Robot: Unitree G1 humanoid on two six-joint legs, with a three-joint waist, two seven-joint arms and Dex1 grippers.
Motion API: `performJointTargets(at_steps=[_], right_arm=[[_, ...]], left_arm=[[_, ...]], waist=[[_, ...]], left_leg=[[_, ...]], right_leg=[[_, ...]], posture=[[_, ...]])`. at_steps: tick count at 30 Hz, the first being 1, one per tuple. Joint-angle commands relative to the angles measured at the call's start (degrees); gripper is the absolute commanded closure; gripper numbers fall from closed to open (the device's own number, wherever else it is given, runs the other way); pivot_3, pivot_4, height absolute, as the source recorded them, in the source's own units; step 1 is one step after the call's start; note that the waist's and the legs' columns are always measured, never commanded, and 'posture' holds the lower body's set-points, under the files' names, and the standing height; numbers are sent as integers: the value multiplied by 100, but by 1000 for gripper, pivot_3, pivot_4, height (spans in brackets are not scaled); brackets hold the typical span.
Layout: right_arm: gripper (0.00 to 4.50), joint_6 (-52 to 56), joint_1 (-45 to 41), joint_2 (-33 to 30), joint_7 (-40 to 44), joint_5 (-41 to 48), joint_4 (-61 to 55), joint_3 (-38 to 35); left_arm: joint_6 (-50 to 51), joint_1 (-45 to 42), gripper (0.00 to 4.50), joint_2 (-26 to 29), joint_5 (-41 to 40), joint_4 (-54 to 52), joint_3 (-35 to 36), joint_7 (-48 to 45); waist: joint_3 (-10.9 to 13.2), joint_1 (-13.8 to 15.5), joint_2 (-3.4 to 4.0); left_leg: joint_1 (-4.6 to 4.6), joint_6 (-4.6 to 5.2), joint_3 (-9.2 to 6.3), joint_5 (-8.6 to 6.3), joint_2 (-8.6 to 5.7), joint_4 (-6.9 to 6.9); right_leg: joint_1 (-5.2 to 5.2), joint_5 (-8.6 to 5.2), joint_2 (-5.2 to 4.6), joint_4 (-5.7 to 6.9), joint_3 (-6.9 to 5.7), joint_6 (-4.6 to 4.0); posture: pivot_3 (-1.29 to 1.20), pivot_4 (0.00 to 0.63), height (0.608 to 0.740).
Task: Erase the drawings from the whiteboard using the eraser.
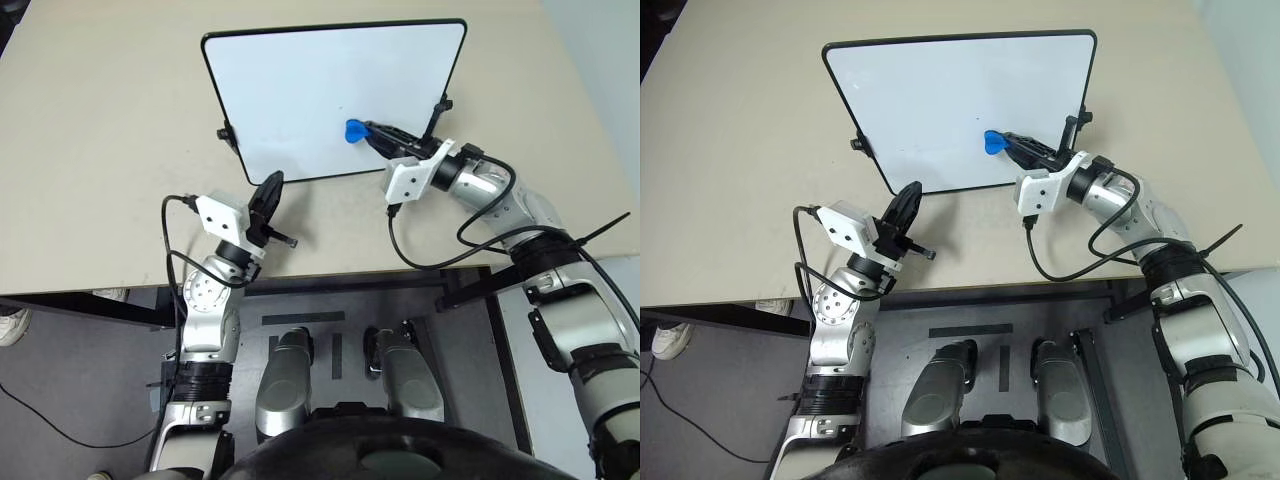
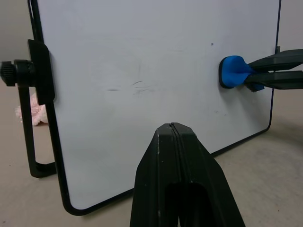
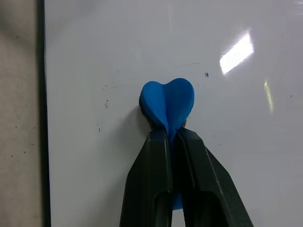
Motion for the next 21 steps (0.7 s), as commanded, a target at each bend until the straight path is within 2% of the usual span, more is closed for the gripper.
performJointTargets(at_steps=[1, 9, 21], right_arm=[[4492, 89, -103, -109, -341, 99, -331, -397], [4492, 120, -213, 74, -213, 194, -637, -329], [4492, 164, -457, 667, 141, 98, -330, 20]], left_arm=[[-84, -66, 4500, 26, -41, -73, 22, -53], [-91, -96, 4500, 15, -39, -40, 16, -56], [-124, -57, 4500, -5, -20, -85, 34, 5]], waist=[[0, -1, 0], [0, -13, 0], [0, -53, 0]], left_leg=[[0, 0, 0, 0, 0, 0], [1, 8, 2, 5, 0, 0], [0, 4, 0, 2, 1, 0]], right_leg=[[0, 0, 0, 0, 0, 0], [-3, -8, 1, -3, 0, 13], [-8, -10, 1, -3, 0, 16]], posture=[[0, 150, 740], [0, 150, 740], [0, 150, 740]])
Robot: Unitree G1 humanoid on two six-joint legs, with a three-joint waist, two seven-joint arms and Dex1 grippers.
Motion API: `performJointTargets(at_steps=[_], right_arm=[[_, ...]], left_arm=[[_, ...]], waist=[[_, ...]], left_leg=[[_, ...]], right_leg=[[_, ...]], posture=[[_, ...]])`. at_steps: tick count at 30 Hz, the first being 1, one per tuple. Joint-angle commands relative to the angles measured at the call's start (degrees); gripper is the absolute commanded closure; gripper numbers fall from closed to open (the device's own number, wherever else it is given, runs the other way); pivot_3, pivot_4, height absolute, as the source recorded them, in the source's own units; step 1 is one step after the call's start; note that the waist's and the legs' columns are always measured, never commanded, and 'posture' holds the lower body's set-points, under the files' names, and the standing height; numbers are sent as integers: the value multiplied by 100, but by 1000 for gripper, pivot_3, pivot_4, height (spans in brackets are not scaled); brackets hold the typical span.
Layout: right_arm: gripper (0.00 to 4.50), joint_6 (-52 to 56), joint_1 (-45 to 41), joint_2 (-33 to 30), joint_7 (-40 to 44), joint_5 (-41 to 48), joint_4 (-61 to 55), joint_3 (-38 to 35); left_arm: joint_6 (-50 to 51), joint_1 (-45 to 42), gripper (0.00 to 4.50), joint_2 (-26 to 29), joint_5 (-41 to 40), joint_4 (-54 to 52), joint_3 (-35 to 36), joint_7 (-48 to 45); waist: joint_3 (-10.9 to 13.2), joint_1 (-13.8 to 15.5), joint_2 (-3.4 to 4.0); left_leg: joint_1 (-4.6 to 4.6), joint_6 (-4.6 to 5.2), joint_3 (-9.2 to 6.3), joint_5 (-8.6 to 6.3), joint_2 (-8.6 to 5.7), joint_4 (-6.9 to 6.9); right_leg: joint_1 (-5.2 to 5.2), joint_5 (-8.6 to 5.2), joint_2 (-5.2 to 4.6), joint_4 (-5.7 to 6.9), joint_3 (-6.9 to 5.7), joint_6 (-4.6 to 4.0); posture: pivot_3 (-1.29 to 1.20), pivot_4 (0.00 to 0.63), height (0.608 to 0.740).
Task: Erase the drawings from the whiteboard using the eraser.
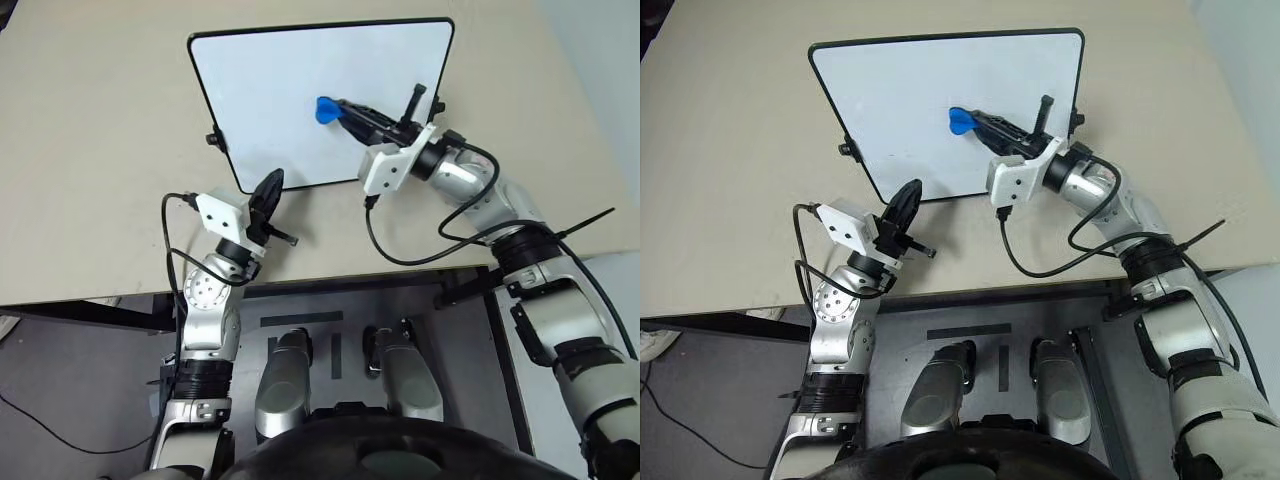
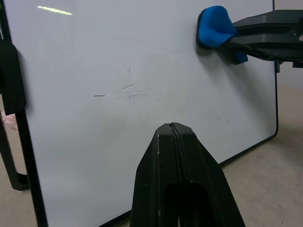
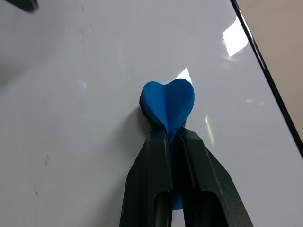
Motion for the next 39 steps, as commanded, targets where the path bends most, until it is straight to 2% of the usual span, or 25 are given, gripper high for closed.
performJointTargets(at_steps=[1, 10, 22, 26, 31, 34, 36, 39], right_arm=[[4492, 16, -211, 73, 64, 43, -2, 17], [4492, 95, -170, 16, 83, 40, 1, -70], [4492, 878, 1248, -796, 768, 781, -1695, -615], [4492, 1564, 1892, -899, 1379, 1630, -2563, -882], [4492, 3352, 2777, -1134, 2619, 3022, -3693, -1031], [4492, 4015, 3172, -1288, 3053, 3397, -4076, -1037], [4492, 4270, 3245, -1258, 3083, 3428, -4158, -1030], [3627, 4467, 3198, -1156, 3003, 3338, -4135, -1016]], left_arm=[[-121, 16, 4500, 1, -20, -117, 35, -4], [-120, 28, 4500, 20, -25, -136, 60, 8], [-75, 91, 4500, 48, -60, -187, 94, -52], [-33, 51, 4500, 85, -82, -175, 116, -89], [-14, -18, 4500, 171, -130, -97, 173, -164], [-5, -61, 4500, 190, -124, -70, 162, -185], [-1, -103, 4500, 216, -132, -41, 171, -211], [8, -150, 4500, 259, -143, -23, 205, -247]], waist=[[0, 2, 0], [0, -2, 0], [-1, 89, -2], [-2, 88, -3], [-4, 96, -7], [-5, 97, -9], [-5, 97, -9], [-5, 88, -9]], left_leg=[[0, -1, 0, -1, 0, 0], [1, -9, 0, -5, 0, 0], [-7, -7, 9, -4, -1, 5], [-6, 9, 10, 5, -1, 3], [-11, 26, 25, 9, -4, 4], [-12, 32, 32, 12, -8, 5], [-9, 34, 35, 12, -8, 5], [-2, 38, 36, 16, -7, 6]], right_leg=[[0, 0, 0, 0, 0, 0], [-3, 3, 1, 2, 0, -6], [2, -2, -1, -3, 0, 3], [3, -10, 0, -2, 0, 14], [8, -31, 3, -4, 2, 31], [11, -69, 4, -4, 6, 85], [13, -70, 5, -4, 7, 87], [14, -69, 6, -1, 8, 86]], posture=[[0, 150, 740], [0, 150, 740], [0, 150, 740], [0, 150, 740], [0, 150, 740], [0, 150, 740], [0, 150, 740], [0, 150, 740]])
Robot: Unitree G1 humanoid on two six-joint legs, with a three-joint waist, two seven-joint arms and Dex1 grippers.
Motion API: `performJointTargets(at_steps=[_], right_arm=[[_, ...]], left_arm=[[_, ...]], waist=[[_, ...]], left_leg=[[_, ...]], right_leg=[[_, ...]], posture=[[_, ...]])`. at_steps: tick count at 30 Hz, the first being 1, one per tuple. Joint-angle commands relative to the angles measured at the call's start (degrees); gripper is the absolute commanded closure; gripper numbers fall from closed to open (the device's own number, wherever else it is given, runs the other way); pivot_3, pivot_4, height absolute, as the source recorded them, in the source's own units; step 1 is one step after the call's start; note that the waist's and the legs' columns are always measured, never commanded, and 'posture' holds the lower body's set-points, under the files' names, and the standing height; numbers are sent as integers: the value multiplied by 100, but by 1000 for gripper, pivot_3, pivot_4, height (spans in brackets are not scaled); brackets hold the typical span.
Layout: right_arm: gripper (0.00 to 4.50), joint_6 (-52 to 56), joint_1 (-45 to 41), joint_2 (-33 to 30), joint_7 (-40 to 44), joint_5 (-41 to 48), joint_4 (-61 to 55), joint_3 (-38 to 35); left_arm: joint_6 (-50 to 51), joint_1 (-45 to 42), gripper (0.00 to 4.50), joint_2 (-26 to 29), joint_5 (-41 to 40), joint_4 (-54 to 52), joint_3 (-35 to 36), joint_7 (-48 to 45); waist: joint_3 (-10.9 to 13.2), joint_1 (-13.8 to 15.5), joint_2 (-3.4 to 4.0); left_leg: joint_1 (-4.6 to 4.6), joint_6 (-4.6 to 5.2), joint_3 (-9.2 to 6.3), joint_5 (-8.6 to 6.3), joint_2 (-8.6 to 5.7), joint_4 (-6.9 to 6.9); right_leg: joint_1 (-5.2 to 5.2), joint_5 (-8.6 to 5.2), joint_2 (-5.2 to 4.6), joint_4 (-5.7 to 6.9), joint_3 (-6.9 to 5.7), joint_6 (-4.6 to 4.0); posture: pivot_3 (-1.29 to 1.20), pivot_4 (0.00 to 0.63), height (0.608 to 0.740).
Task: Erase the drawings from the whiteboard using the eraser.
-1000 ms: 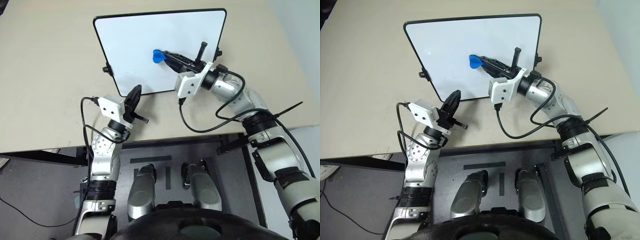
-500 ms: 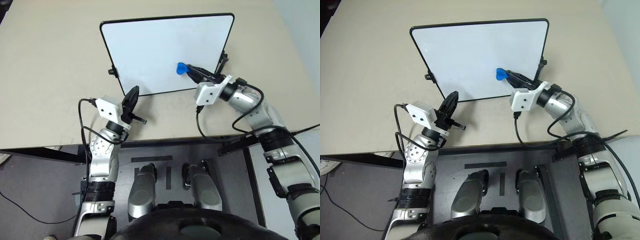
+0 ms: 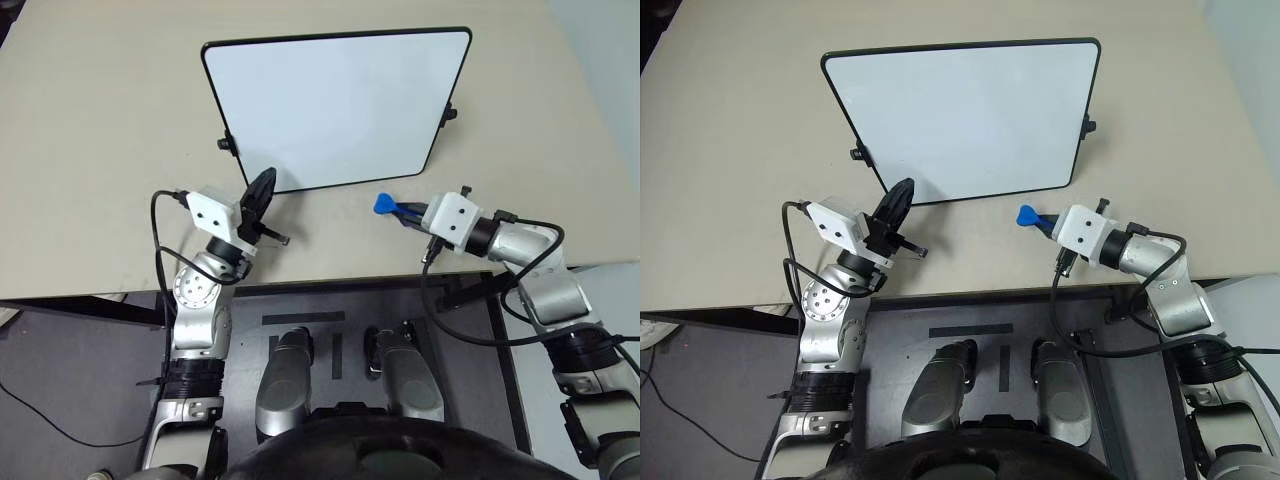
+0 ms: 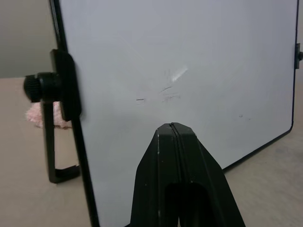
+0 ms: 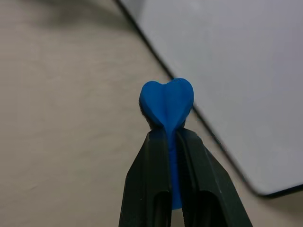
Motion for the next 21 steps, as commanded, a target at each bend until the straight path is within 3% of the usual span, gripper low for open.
performJointTargets(at_steps=[1, 10, 21], right_arm=[[3246, 186, -106, 62, -17, 34, -244, -94], [45, 256, 50, 162, -17, 296, -570, -331], [45, 539, 646, 333, -286, 703, -1152, -875]], left_arm=[[-28, -72, 4500, 58, -81, -78, 68, -43], [62, -31, 4500, 236, -106, -207, 182, -18], [330, -190, 4500, 399, -213, -225, 117, -234]], waist=[[0, -7, 0], [0, -4, 0], [-2, 17, -2]], left_leg=[[4, 1, 1, 1, 2, 0], [8, 28, 2, 17, 1, 1], [9, 31, 5, 15, -1, 2]], right_leg=[[1, 1, 0, 2, 0, -1], [4, 3, 1, 7, 2, -6], [7, 1, 3, 8, 5, -4]], posture=[[0, 150, 740], [0, 150, 740], [0, 150, 740]])
